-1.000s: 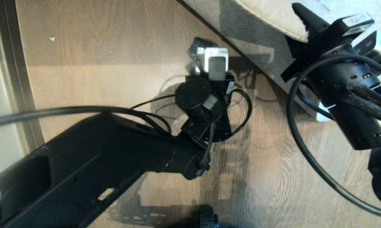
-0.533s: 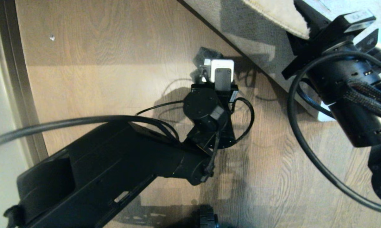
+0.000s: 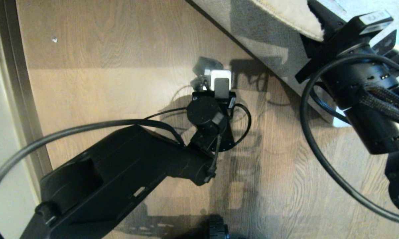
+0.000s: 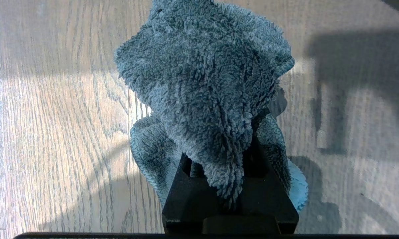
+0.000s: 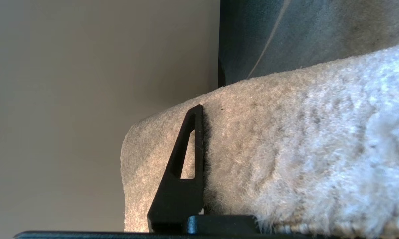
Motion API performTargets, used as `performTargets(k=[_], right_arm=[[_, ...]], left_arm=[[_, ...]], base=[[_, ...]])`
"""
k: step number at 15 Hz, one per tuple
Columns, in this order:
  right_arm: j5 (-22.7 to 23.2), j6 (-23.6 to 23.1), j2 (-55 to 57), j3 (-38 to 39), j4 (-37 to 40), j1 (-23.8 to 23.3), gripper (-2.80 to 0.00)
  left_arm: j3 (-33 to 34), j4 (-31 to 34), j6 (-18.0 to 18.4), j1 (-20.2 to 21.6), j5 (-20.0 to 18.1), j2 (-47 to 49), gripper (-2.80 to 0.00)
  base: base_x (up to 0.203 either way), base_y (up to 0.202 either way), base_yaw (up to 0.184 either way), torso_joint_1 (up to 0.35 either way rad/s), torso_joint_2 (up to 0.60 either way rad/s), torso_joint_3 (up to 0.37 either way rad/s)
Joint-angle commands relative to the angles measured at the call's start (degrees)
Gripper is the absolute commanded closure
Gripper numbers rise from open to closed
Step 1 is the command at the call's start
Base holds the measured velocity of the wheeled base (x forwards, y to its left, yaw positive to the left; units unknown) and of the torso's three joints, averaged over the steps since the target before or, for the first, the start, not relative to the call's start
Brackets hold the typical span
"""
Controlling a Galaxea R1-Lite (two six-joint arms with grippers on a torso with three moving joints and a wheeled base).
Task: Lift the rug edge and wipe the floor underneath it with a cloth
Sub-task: Wipe the floor under the carpet with a rag
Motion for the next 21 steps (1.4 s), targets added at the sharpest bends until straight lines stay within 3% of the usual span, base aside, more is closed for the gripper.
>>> performTargets(k=[1,9,11,13,15,21], right_arm=[[-0.1,0.4,0.1,0.1,-2.5,0.0,0.00],[-0.1,0.4,0.2,0.0,-2.5,0.1,0.00],[-0.1,0.4,0.2,0.0,-2.5,0.1,0.00],[-0.1,0.3,0.1,-0.4,-2.5,0.0,0.00],[-0.1,0.3,0.1,-0.8,-2.5,0.0,0.00],[-0.1,0.3,-0.5,-0.7,-2.5,0.0,0.00]], left_arm=[[-0.5,-0.5,0.1,2.1,0.4,0.4,0.00],[0.2,0.8,0.3,23.0,-1.0,-8.9,0.00],[0.5,1.4,0.3,25.2,-1.6,-11.3,0.00],[2.0,1.4,0.5,23.7,-1.7,-12.7,0.00],[2.7,1.1,1.2,19.4,-1.6,-13.3,0.00],[4.1,0.7,2.6,-0.5,-1.2,-9.3,0.00]], base=[[0.000,0.000,0.000,0.000,0.00,0.000],[0.000,0.000,0.000,0.000,0.00,0.000],[0.000,0.000,0.000,0.000,0.00,0.000],[0.000,0.000,0.000,0.000,0.00,0.000],[0.000,0.000,0.000,0.000,0.00,0.000],[0.000,0.000,0.000,0.000,0.00,0.000]])
